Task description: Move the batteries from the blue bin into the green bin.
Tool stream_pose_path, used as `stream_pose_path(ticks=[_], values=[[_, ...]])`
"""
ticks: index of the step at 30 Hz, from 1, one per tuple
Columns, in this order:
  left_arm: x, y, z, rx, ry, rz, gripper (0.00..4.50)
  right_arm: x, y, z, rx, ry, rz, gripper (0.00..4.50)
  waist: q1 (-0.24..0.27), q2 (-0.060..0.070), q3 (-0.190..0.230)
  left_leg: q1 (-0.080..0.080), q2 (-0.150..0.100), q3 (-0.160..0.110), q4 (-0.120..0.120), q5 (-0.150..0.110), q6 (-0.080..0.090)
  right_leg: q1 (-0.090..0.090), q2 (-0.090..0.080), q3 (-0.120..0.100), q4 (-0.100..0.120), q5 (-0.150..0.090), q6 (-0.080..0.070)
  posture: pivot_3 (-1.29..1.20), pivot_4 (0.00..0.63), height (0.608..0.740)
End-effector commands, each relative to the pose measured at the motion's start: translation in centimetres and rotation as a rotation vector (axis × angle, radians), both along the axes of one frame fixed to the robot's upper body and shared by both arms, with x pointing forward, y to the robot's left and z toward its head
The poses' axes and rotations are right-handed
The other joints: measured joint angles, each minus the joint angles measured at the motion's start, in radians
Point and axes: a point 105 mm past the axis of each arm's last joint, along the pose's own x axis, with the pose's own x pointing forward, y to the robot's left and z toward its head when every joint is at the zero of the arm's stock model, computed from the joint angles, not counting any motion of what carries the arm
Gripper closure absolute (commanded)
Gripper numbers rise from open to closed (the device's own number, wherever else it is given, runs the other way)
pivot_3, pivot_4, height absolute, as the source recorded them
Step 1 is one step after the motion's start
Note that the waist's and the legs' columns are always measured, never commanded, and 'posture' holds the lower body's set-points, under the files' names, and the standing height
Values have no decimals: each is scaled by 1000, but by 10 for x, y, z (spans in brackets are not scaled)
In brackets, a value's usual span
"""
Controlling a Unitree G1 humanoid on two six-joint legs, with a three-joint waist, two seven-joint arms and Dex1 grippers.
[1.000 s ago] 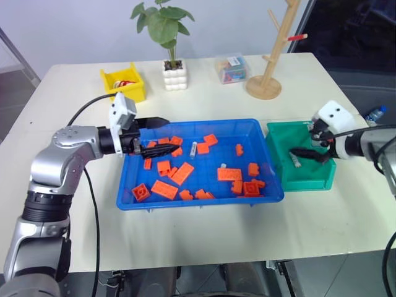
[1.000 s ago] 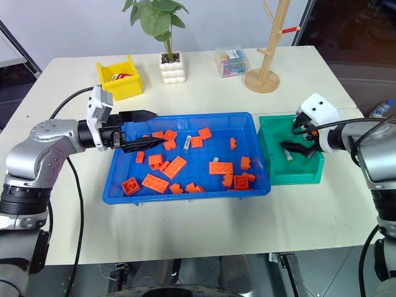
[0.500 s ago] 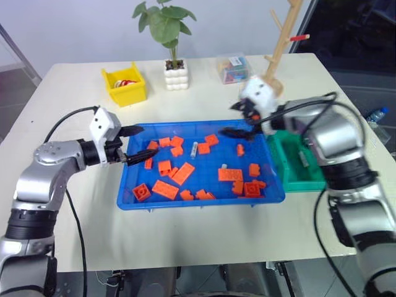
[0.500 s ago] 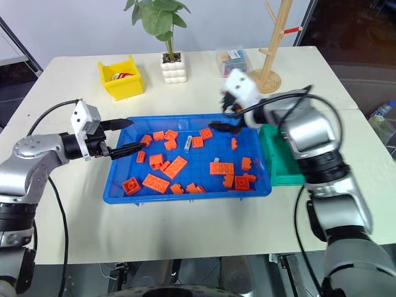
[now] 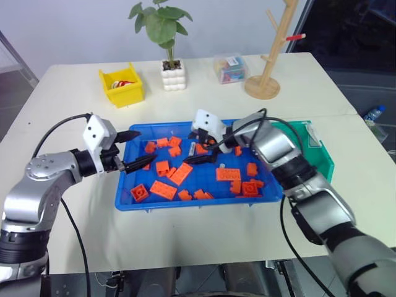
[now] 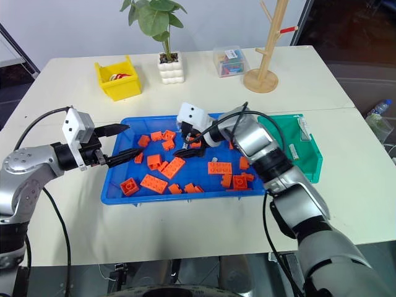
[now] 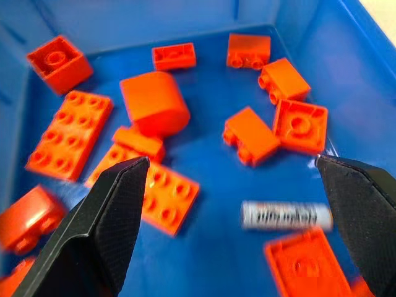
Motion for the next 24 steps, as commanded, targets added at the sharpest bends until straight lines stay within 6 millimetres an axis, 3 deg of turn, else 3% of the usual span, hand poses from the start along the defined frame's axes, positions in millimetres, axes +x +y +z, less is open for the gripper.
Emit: stream_pose_path(ticks=[1,10,18,21,24], values=[[-4,1,11,-11,-43,13,0,16,-1,7,-10,-62,-43,74,1,0,0,0,0,0,0,0,0,0,0,0,0,0,0,0,150,740],[-5,1,13,-20,-49,29,0,26,-8,-12,-66,-48,-55,74,-2,0,0,0,0,0,0,0,0,0,0,0,0,0,0,0,150,740],[-4,-1,14,-23,-57,31,0,27,-9,-16,-64,-33,-57,74,-3,0,0,0,0,0,0,0,0,0,0,0,0,0,0,0,150,740],[-3,-1,14,-23,-58,31,0,26,-5,-17,-59,-33,-54,904,-3,0,0,1,0,0,0,0,0,0,0,0,0,0,0,0,150,740],[-3,-1,14,-24,-60,34,0,25,-2,-16,-56,-33,-48,2268,-3,0,0,1,0,0,0,0,0,0,0,0,0,0,0,0,150,740]])
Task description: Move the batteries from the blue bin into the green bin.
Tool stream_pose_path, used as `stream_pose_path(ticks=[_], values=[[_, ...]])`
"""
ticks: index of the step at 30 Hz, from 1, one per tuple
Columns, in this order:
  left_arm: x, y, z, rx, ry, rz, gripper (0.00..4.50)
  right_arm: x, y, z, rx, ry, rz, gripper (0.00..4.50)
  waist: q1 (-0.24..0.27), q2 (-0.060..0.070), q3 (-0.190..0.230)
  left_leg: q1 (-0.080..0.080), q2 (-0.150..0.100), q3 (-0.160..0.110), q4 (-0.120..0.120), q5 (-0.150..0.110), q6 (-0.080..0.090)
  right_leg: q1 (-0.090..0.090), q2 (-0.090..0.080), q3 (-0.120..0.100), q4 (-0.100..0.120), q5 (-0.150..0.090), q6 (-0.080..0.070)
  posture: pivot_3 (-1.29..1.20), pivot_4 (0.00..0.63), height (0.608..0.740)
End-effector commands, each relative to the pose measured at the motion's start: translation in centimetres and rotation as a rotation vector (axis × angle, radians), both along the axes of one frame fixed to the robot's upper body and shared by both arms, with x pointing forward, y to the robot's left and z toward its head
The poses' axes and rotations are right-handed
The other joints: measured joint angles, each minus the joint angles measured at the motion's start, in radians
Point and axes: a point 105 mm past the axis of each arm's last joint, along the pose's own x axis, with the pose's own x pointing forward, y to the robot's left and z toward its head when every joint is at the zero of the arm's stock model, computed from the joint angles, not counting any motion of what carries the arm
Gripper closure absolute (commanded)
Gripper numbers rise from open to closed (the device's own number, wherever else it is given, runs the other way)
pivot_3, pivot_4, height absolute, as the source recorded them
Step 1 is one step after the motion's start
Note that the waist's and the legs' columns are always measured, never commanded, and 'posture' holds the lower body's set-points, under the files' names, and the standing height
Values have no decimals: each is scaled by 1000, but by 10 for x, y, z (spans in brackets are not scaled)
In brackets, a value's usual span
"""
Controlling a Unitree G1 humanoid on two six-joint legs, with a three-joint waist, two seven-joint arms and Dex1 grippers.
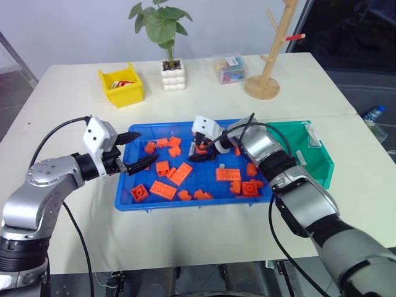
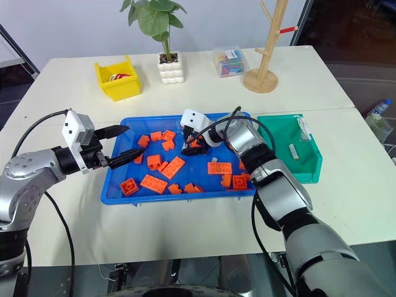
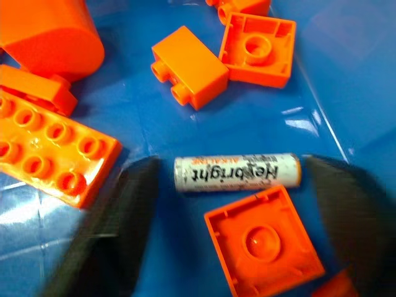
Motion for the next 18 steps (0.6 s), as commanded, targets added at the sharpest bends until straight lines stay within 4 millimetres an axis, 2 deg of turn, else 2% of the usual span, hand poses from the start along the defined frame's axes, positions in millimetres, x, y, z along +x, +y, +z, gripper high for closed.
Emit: stream_pose_path(ticks=[1,6,10,15,18], values=[[-2,-3,12,1,-56,-10,0,2,8,14,21,-41,22,2264,1,0,0,0,0,0,0,0,0,0,0,0,0,0,0,0,150,740],[-1,-3,12,-2,-57,-3,0,1,9,18,21,-48,29,2264,1,0,0,0,0,0,0,0,0,0,0,0,0,0,0,0,150,740],[-2,-3,11,-5,-54,-6,0,5,8,33,41,-82,16,2264,0,0,0,0,0,0,0,0,0,0,0,0,0,0,0,0,150,740],[-5,-16,9,-9,-40,-93,0,8,-3,79,95,-148,1,2264,2,0,0,0,0,0,0,0,0,0,0,0,0,0,0,0,150,740],[1,-29,12,-35,-45,-160,0,12,-25,110,118,-220,-45,2264,8,0,0,-1,0,0,0,0,0,0,0,0,0,0,0,0,150,740]])
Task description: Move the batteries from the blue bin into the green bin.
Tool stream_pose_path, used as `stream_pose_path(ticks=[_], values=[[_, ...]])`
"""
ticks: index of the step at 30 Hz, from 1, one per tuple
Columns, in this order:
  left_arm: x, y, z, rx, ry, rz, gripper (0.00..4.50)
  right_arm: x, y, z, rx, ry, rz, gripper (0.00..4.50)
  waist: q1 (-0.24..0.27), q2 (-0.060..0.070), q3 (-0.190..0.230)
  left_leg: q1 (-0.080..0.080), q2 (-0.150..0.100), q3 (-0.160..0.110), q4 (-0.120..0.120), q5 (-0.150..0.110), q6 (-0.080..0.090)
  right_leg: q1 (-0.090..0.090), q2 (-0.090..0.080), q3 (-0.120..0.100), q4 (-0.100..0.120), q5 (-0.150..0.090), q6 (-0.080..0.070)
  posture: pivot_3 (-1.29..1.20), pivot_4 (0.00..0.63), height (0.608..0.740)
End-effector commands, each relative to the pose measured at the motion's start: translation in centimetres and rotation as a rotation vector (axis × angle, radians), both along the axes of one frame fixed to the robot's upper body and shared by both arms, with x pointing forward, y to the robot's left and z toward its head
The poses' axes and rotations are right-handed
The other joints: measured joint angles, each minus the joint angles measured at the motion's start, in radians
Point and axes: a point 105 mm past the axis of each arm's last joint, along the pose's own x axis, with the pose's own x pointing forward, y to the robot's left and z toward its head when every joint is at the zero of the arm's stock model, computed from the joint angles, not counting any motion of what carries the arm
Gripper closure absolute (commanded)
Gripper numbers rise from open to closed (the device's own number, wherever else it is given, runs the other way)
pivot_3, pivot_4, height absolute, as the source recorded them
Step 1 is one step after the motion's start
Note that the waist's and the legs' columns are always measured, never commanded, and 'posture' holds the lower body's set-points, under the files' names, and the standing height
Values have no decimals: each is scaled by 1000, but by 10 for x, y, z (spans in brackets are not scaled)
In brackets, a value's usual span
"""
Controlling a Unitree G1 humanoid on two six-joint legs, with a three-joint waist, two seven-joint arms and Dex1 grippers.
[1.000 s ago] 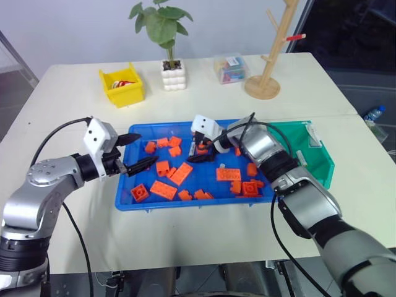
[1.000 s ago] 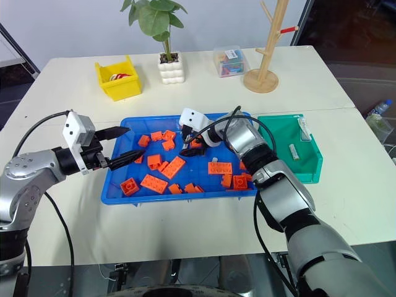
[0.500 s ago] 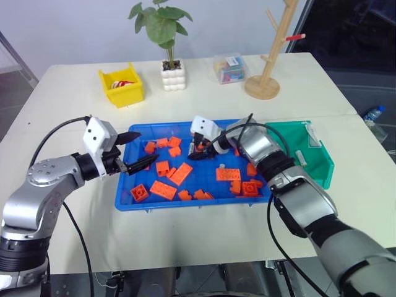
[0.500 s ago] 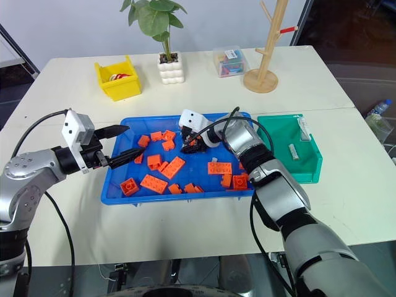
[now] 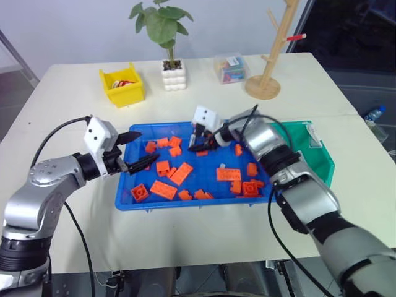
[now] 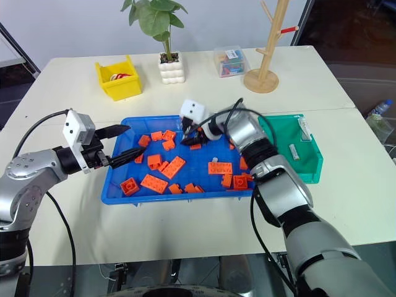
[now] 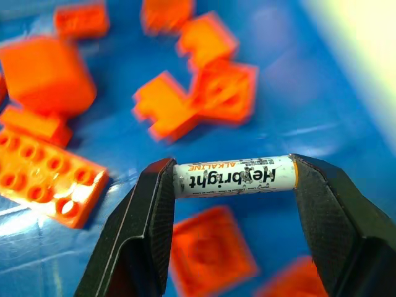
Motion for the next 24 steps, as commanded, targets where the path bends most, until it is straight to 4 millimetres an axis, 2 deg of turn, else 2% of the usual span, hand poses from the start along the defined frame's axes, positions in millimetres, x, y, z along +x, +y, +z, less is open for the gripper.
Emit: stream_pose_path(ticks=[1,4,5,7,9,12,15,20,24], values=[[2,-15,12,-29,-45,-84,0,1,-12,50,69,-112,-15,2264,0,0,0,0,0,0,0,0,0,0,0,0,0,0,0,0,150,740],[10,-30,25,-112,-57,-143,0,1,-47,71,78,-156,-108,2264,1,0,0,0,0,0,0,0,0,1,0,0,-1,0,0,0,150,740],[11,-34,28,-129,-57,-158,0,0,-55,74,76,-164,-128,2264,0,0,0,0,0,0,0,0,0,1,0,0,-1,0,0,0,150,740],[13,-45,32,-139,-58,-213,0,-2,-86,79,53,-178,-209,2264,0,0,0,0,0,0,0,0,0,1,0,0,-1,0,0,0,150,740],[14,-52,33,-141,-57,-251,0,-7,-108,82,36,-188,-269,2264,0,0,0,-1,-1,0,0,0,0,1,-1,0,-1,0,0,0,150,740],[19,-61,33,-130,-55,-300,0,-18,-153,82,-1,-189,-390,2264,-2,0,0,-1,0,1,0,0,0,0,-1,0,-1,0,0,0,150,740],[23,-64,32,-122,-51,-324,0,-33,-181,78,-30,-174,-473,2264,-4,0,0,-1,0,2,1,0,0,0,-1,0,-1,0,0,0,150,740],[28,-63,29,-91,-47,-351,0,-65,-207,67,-55,-119,-559,2264,-2,0,0,-1,0,3,1,0,0,0,-1,1,-1,0,0,0,150,740],[32,-57,26,-76,-34,-347,0,-84,-209,57,-50,-74,-584,2264,-2,0,0,-1,0,3,3,0,1,1,-1,1,-1,0,1,0,150,740]])
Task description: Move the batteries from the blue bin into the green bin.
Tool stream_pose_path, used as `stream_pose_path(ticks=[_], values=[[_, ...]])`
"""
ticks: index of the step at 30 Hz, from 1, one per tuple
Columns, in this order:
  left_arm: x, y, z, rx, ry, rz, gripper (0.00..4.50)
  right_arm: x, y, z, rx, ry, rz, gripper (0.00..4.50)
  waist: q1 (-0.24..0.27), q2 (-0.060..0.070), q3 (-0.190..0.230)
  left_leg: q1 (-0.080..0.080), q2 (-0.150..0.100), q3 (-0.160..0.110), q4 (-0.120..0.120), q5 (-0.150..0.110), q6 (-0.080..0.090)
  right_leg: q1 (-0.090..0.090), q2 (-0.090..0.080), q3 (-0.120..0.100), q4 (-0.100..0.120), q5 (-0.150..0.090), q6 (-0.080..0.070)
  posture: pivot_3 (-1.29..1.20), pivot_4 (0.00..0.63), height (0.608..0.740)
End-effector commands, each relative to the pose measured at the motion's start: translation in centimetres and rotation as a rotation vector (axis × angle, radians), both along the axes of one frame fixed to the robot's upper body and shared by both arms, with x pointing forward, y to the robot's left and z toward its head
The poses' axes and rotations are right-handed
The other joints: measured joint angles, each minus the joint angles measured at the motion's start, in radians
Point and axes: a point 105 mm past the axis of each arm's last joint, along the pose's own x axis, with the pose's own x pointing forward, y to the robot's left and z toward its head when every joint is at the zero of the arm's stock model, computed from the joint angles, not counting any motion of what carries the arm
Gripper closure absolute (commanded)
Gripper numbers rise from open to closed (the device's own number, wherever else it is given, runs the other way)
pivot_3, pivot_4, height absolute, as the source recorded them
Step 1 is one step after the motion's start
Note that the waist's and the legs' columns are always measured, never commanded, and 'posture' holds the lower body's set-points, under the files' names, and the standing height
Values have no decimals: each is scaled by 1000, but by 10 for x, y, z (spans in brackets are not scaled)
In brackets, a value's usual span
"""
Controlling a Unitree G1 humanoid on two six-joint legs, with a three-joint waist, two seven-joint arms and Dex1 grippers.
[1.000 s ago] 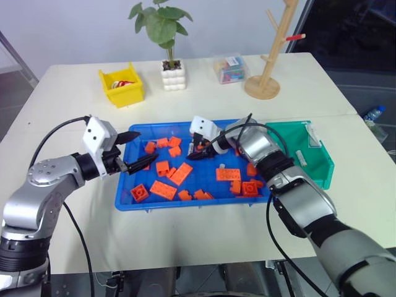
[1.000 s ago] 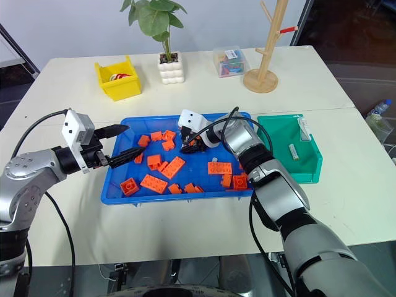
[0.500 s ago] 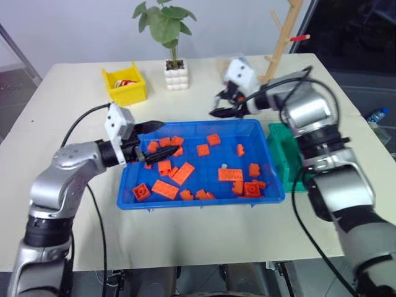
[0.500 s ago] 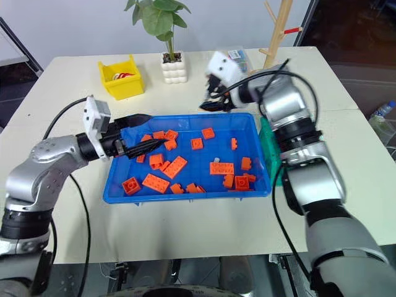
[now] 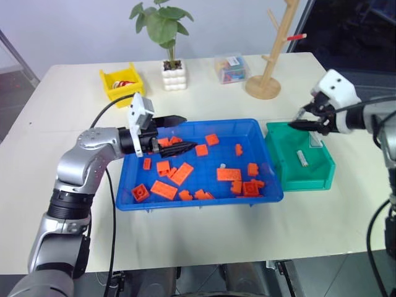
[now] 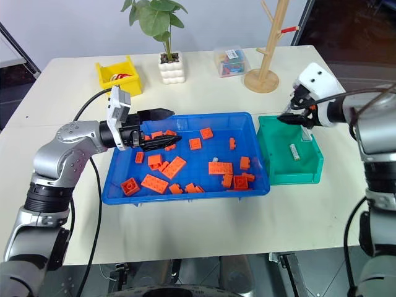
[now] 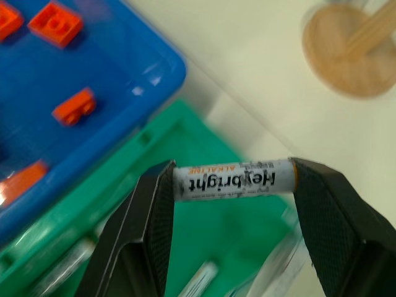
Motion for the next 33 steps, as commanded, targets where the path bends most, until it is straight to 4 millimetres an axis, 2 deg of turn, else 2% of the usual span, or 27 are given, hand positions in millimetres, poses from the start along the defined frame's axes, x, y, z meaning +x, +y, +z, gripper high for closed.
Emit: stream_pose_path(ticks=[1,6,9,11,14,20,22,26,30,33], values=[[3,5,7,18,-41,-4,0,-14,3,16,21,-53,-4,2264,1,0,0,0,0,0,0,0,0,0,0,0,0,0,0,0,150,740],[15,17,1,23,-27,44,0,-21,-9,-5,28,-7,-62,2264,4,0,0,0,0,0,1,0,0,0,0,0,0,0,0,0,150,740],[18,20,0,26,-26,49,0,-22,-15,-10,29,0,-86,2264,5,0,0,0,0,0,1,0,0,1,-1,0,0,0,0,0,150,740],[18,21,0,30,-29,49,0,-21,-18,-11,30,-2,-96,1201,4,0,0,0,0,0,1,0,0,1,-1,0,0,0,0,0,150,740],[18,22,1,32,-34,48,0,-21,-19,-9,26,-7,-97,32,4,0,0,0,0,0,0,0,0,1,-1,0,0,0,0,0,150,740],[20,27,3,20,-36,63,0,-17,-17,1,-18,-47,-71,32,4,0,0,0,0,0,0,0,0,1,-1,0,0,0,0,0,150,740],[24,34,4,21,-39,90,0,-12,-8,10,-25,-86,-30,32,1,0,0,0,0,0,1,0,0,1,-1,0,0,0,0,0,150,740],[35,45,15,20,-63,126,0,0,25,21,6,-125,73,32,-1,0,0,1,0,0,0,0,0,1,0,0,0,0,0,0,150,740],[23,37,18,37,-45,47,0,-5,76,0,72,-50,229,32,0,-1,0,0,0,0,0,0,0,1,0,0,-1,0,0,0,150,740],[11,32,12,60,-14,-10,0,-13,98,-15,89,0,301,32,3,0,0,-1,0,-1,0,0,0,-1,-1,0,-1,0,0,0,150,740]])
